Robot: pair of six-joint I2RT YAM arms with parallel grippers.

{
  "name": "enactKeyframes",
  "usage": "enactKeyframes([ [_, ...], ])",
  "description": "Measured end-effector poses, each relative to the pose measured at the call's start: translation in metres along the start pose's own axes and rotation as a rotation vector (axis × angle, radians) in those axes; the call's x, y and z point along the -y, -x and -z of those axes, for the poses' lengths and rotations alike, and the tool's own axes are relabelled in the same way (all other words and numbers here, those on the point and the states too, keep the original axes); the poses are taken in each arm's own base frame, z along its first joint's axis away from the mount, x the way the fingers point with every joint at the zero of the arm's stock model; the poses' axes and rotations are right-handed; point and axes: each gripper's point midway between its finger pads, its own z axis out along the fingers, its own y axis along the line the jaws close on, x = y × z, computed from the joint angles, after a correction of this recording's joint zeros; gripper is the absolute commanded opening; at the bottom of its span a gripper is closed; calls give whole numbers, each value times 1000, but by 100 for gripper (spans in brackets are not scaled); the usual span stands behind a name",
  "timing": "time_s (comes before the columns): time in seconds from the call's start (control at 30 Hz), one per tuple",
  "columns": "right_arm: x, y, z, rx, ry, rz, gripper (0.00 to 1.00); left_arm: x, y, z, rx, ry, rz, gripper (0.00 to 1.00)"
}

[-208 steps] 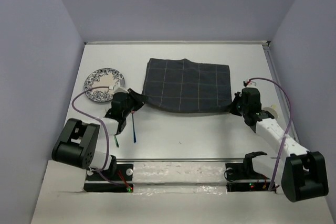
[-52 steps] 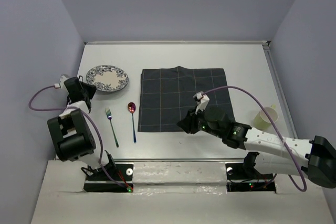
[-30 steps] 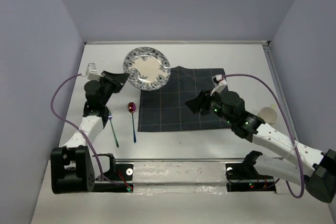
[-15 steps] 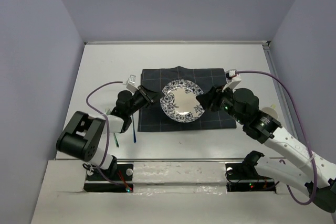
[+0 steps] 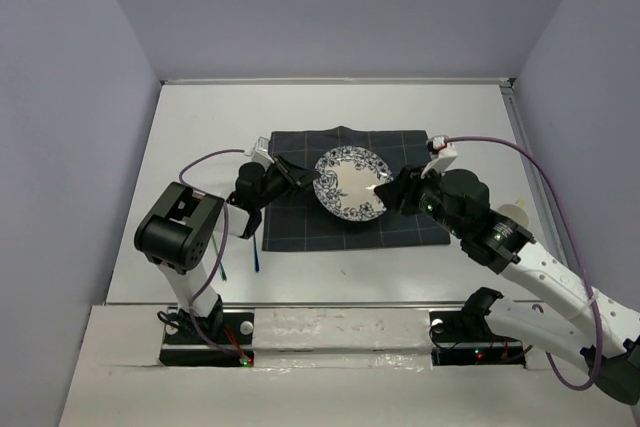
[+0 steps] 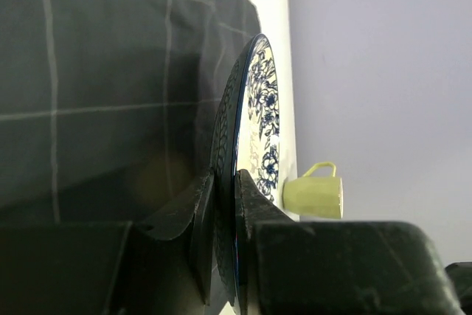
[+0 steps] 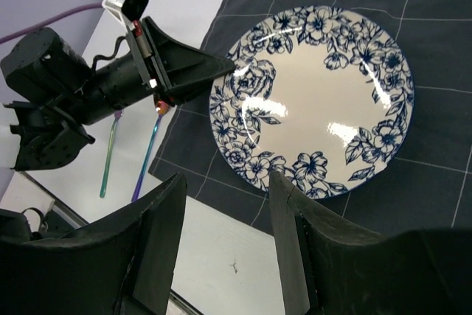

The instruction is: Set the dinner table for one person

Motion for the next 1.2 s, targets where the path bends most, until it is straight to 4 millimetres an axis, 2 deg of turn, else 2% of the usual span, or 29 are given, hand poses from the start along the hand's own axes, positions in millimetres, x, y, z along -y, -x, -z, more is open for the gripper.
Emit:
enactKeyframes([
  [0.13,3,-4,-2,-10,-10,5,54,11,5,-8,11,-40,-18,0],
  [0.3,6,-10,-4,-28,-21,8,57,-6,2,-17,1,-13,-12,2],
  [0.37,6,-10,-4,-27,-21,8,58,-17,-1,-20,-5,13,-11,14],
  [0.4,6,-10,-4,-28,-21,8,59,-24,-2,-21,-8,31,-9,25],
  [0.47,7,-10,-4,-28,-22,8,59,-31,-4,-21,-10,58,-5,40],
  [0.5,7,-10,-4,-28,-22,9,59,-31,-3,-21,-8,58,0,55],
  [0.53,7,-10,-4,-27,-22,9,59,-28,-2,-21,-4,48,-1,60],
  [0.57,7,-10,-4,-26,-22,10,59,-26,-1,-21,-2,40,-6,78],
  [0.63,7,-10,-4,-26,-23,11,59,-22,1,-23,4,26,-12,98],
  [0.77,10,-11,-6,-29,-37,17,59,-17,4,-22,9,30,-23,99],
  [0.87,21,-16,-14,-43,-86,28,58,-9,8,-17,18,37,-51,99],
  [0.93,34,-20,-22,-59,-138,38,56,6,17,-11,46,32,-93,99],
  [1.07,63,-25,-34,-85,-239,41,52,70,43,12,151,-53,-222,99],
  [1.17,97,-10,-40,-64,-346,15,46,122,56,40,246,-133,-316,99],
  [1.2,106,-4,-42,-59,-367,6,39,134,57,48,268,-150,-336,99],
])
